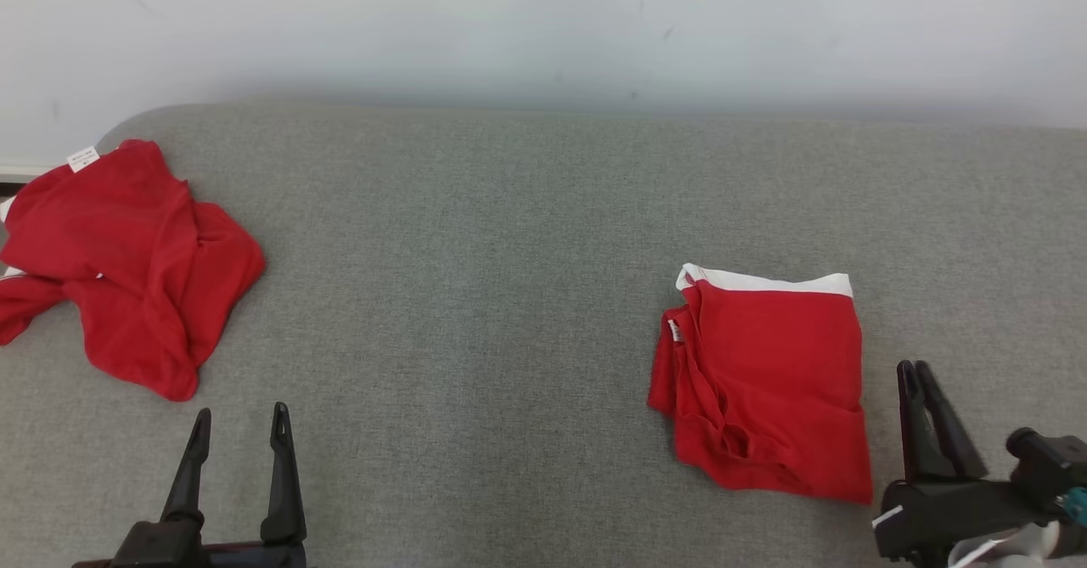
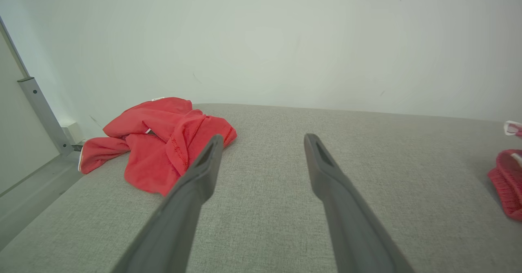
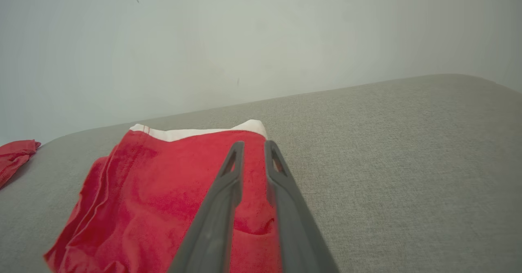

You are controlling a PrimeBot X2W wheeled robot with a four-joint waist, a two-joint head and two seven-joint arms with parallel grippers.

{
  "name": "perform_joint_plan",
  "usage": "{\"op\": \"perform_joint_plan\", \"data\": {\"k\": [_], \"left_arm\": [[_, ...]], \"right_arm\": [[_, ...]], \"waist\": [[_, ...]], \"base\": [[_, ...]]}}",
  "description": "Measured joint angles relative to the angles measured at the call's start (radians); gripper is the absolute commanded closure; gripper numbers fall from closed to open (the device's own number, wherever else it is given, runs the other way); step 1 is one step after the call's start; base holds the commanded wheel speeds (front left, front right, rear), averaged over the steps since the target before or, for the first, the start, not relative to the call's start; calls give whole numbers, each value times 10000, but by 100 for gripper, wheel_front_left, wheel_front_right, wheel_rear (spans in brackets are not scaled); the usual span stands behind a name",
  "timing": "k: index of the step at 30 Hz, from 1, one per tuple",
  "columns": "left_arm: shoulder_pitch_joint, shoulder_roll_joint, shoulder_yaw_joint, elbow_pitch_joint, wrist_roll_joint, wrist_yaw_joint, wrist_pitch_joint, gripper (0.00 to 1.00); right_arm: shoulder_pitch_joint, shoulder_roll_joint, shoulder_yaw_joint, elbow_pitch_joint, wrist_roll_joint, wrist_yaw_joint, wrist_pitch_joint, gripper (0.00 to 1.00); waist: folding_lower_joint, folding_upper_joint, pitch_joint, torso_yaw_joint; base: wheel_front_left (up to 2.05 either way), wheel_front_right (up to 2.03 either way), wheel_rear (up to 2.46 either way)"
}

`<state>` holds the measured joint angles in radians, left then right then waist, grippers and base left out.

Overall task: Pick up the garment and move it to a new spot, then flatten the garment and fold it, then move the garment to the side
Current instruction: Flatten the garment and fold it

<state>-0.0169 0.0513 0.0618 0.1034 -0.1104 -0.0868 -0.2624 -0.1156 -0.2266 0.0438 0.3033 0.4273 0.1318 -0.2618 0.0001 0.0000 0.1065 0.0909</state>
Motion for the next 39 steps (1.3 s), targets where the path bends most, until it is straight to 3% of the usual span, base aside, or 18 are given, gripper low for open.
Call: {"op": "perform_joint_plan", "data": {"k": [11,18,31,39], "left_arm": [[-286,0,-163,86,-109,36,0,0],[-314,0,-268,82,-138,79,0,0],[-434,0,-491,127,-211,176,0,0],[-317,-2,-412,127,-219,240,0,0]], "right_arm": [[-1138,299,1482,2228,-278,0,-15,100],[-1541,991,1912,2993,-399,0,-15,100],[-1753,1695,3106,3035,-579,0,-17,100],[-1804,1712,2765,2186,-508,0,-15,100]], "waist": [[0,0,166,368],[0,0,239,550],[0,0,280,804],[0,0,137,660]], "base": [[0,0,0],[0,0,0],[0,0,0],[0,0,0]]}}
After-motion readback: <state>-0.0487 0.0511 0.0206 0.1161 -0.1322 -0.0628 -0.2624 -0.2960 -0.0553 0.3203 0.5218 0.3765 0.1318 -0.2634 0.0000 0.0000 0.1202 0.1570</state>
